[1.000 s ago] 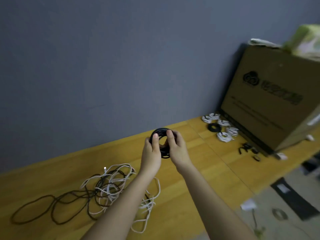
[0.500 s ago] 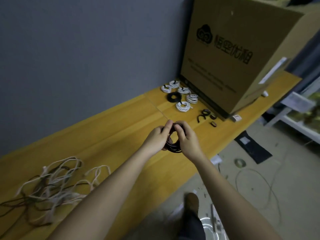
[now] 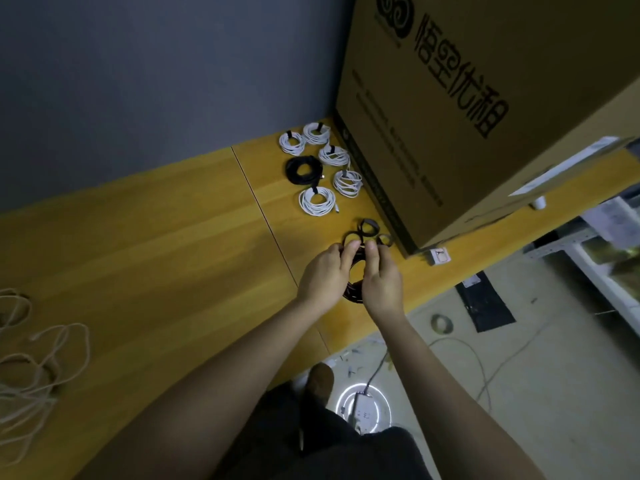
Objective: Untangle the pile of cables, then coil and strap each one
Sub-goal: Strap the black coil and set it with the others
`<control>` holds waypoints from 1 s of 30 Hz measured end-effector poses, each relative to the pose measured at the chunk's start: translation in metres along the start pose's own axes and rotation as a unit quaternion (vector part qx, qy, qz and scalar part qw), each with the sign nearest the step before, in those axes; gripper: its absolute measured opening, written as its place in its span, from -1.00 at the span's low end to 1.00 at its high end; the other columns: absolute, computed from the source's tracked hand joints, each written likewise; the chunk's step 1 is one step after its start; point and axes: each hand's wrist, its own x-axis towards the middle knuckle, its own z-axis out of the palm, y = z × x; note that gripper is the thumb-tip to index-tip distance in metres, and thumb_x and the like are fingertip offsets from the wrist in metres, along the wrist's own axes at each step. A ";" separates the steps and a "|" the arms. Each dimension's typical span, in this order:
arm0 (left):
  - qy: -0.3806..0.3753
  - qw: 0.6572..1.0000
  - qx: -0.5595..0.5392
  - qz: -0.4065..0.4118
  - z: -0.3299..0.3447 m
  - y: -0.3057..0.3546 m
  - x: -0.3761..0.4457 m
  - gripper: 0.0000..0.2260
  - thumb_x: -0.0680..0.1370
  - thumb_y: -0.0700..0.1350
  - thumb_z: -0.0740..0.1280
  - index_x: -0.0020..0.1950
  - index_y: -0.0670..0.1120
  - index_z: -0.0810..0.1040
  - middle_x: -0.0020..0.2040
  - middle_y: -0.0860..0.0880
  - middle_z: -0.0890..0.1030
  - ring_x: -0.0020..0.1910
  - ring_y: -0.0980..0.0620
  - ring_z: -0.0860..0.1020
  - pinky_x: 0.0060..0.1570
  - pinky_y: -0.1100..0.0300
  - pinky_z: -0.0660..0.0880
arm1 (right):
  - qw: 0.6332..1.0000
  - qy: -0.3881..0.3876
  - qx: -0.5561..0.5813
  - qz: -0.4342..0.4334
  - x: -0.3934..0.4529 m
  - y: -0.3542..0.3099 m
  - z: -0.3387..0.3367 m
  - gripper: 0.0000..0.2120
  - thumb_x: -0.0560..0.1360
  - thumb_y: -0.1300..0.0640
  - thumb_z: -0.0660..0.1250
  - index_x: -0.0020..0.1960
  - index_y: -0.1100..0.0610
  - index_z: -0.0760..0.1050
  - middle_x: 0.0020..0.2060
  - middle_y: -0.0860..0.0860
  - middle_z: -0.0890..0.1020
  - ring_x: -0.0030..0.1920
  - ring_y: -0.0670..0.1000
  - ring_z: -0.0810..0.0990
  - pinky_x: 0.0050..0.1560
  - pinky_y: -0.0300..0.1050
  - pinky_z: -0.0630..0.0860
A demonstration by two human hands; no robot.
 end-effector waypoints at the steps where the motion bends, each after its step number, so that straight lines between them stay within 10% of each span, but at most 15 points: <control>1: -0.020 1.000 -0.022 -0.007 0.004 -0.001 0.006 -0.60 0.63 0.20 -0.02 -0.06 -0.07 0.43 -0.26 -0.01 0.49 -0.22 -0.05 0.48 -0.33 0.11 0.28 | 1.000 -0.001 -0.005 -0.010 0.007 0.006 -0.001 -0.65 0.61 -0.14 0.06 0.04 0.08 0.49 -0.28 -0.11 0.57 -0.29 -0.19 0.51 -0.37 -0.20 0.35; 8: -0.213 0.970 -0.096 -0.067 0.017 -0.034 0.040 -0.51 0.58 0.32 -0.08 0.16 0.07 0.48 -0.05 -0.11 0.63 -0.12 -0.05 0.61 -0.24 0.10 0.59 | 0.999 -0.035 -0.028 0.007 0.031 0.054 -0.003 -0.61 0.57 -0.20 0.08 0.04 0.07 0.50 -0.31 -0.15 0.55 -0.31 -0.29 0.51 -0.38 -0.42 0.34; 14: -0.101 0.989 0.038 -0.101 0.039 -0.064 0.086 -0.73 0.65 0.00 0.13 0.19 -0.13 0.49 0.10 -0.11 0.59 0.04 -0.13 0.55 -0.08 0.05 0.49 | 0.993 -0.026 -0.082 0.078 0.050 0.080 -0.013 -0.59 0.51 -0.29 0.02 -0.01 -0.05 0.49 -0.23 -0.20 0.57 -0.20 -0.28 0.52 -0.29 -0.35 0.38; 23: -0.067 0.975 0.182 -0.109 0.090 -0.075 0.138 -0.59 0.57 0.07 0.28 0.30 -0.16 0.38 0.25 -0.15 0.44 0.27 -0.18 0.38 0.16 -0.03 0.40 | 0.984 -0.088 -0.140 0.065 0.103 0.091 -0.016 -0.72 0.58 -0.18 0.09 0.01 -0.03 0.47 -0.28 -0.19 0.50 -0.22 -0.12 0.48 -0.34 -0.28 0.34; 30: -0.021 0.992 0.112 -0.061 0.064 -0.076 0.123 -0.84 0.52 -0.11 0.28 0.05 -0.13 0.43 -0.03 -0.14 0.58 -0.03 -0.15 0.54 -0.22 0.03 0.42 | 0.983 -0.137 -0.119 0.043 0.104 0.091 -0.017 -0.65 0.52 -0.24 0.06 -0.02 -0.02 0.47 -0.25 -0.18 0.53 -0.20 -0.17 0.49 -0.30 -0.34 0.34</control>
